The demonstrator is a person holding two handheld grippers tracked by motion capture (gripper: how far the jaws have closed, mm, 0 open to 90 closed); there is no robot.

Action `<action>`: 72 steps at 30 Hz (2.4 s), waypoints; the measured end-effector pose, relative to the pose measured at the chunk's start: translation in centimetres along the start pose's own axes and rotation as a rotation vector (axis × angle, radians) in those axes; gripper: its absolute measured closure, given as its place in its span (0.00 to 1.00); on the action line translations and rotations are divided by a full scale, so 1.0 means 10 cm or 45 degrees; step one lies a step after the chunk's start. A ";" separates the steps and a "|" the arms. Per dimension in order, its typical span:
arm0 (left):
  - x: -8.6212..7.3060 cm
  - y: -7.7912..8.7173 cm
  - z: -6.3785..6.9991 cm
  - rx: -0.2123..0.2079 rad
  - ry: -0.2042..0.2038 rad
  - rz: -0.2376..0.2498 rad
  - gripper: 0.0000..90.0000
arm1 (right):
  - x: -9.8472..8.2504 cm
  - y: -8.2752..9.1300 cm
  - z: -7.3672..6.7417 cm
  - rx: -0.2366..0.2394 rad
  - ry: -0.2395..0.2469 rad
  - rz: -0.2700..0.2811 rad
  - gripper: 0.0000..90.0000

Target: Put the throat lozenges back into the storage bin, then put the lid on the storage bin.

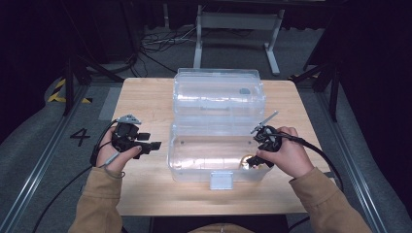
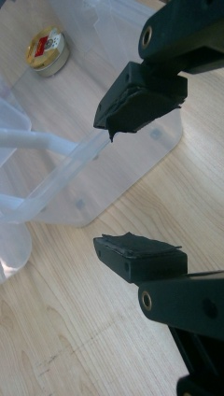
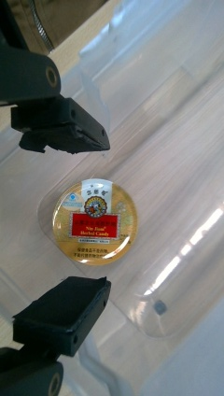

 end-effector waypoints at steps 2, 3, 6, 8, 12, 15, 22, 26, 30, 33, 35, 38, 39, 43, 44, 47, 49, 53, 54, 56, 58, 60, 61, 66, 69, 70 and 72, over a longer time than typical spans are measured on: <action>0.01 0.00 0.01 -0.005 -0.002 0.006 0.42 | 0.00 0.03 0.01 0.008 0.007 0.018 0.30; 0.02 0.01 0.03 -0.014 -0.012 0.010 0.42 | -0.01 0.10 0.02 0.024 0.007 0.058 0.30; 0.03 0.01 0.06 -0.029 -0.020 0.016 0.42 | -0.01 0.16 0.02 0.039 0.013 0.090 0.29; 0.03 0.01 0.07 -0.032 -0.035 0.014 0.42 | -0.01 0.24 0.01 0.058 0.031 0.122 0.29; 0.04 0.00 0.10 -0.036 -0.041 0.011 0.42 | 0.01 0.39 0.02 0.072 0.084 0.190 0.35; 0.04 0.00 0.10 -0.037 -0.044 0.013 0.42 | 0.04 0.49 0.03 0.077 0.111 0.230 0.41; 0.04 -0.01 0.12 -0.038 -0.051 0.007 0.42 | 0.17 0.72 0.10 0.048 0.176 0.373 0.50; 0.03 0.00 0.13 -0.039 -0.050 0.010 0.42 | 0.28 0.83 0.17 0.035 0.192 0.408 0.52; 0.01 0.02 0.13 -0.037 -0.053 0.012 0.42 | 0.36 0.88 0.23 0.031 0.192 0.420 0.52; -0.01 0.02 0.15 -0.041 -0.057 0.009 0.42 | 0.45 0.93 0.28 0.025 0.208 0.441 0.52; -0.02 0.02 0.15 -0.040 -0.057 0.005 0.42 | 0.51 0.96 0.31 0.033 0.209 0.453 0.52; -0.04 0.03 0.14 -0.032 -0.063 0.003 0.42 | 0.60 0.98 0.36 0.024 0.218 0.457 0.52; -0.05 0.03 0.15 -0.034 -0.054 0.004 0.42 | 0.62 0.99 0.38 0.022 0.216 0.459 0.52; -0.08 0.05 0.15 -0.035 -0.045 0.007 0.42 | 0.75 0.99 0.45 0.032 0.221 0.476 0.52; -0.08 0.05 0.15 -0.035 -0.045 0.007 0.42 | 0.75 0.99 0.45 0.032 0.221 0.476 0.52; -0.10 0.06 0.16 -0.035 -0.046 0.007 0.42 | 0.84 1.00 0.50 0.021 0.221 0.495 0.52; -0.10 0.06 0.17 -0.035 -0.052 0.005 0.42 | 0.90 1.01 0.53 0.018 0.234 0.512 0.52; -0.11 0.05 0.18 -0.032 -0.057 0.002 0.42 | 1.01 0.99 0.55 0.026 0.257 0.513 0.53; -0.11 0.05 0.18 -0.032 -0.057 0.002 0.42 | 1.01 0.99 0.55 0.026 0.257 0.513 0.53; -0.12 0.05 0.19 -0.035 -0.059 0.002 0.42 | 1.07 0.95 0.56 0.029 0.285 0.502 0.54; -0.12 0.05 0.20 -0.036 -0.059 -0.001 0.42 | 1.12 0.92 0.57 0.037 0.296 0.499 0.55; -0.13 0.05 0.21 -0.040 -0.057 0.000 0.42 | 1.17 0.89 0.57 0.044 0.316 0.495 0.56; -0.13 0.05 0.20 -0.037 -0.067 -0.001 0.42 | 1.19 0.88 0.57 0.045 0.328 0.496 0.57; -0.13 0.05 0.23 -0.038 -0.065 0.003 0.42 | 1.28 0.78 0.58 0.081 0.367 0.472 0.63; -0.13 0.05 0.24 -0.042 -0.075 -0.001 0.42 | 1.31 0.73 0.59 0.083 0.398 0.452 0.65; -0.13 0.04 0.26 -0.046 -0.077 -0.004 0.42 | 1.32 0.72 0.59 0.086 0.403 0.446 0.66; -0.13 0.03 0.26 -0.044 -0.085 -0.011 0.42 | 1.33 0.69 0.58 0.093 0.420 0.432 0.68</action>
Point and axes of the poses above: each handheld gripper's, and its own axes: y roughly backward along the jaws, x roughly out of its top, z roughly to its right, the point moved 7 cm from there along -y, roughly forward along the jaws, and after that the axes turned 10 degrees about -z, right-handed, at the moved point
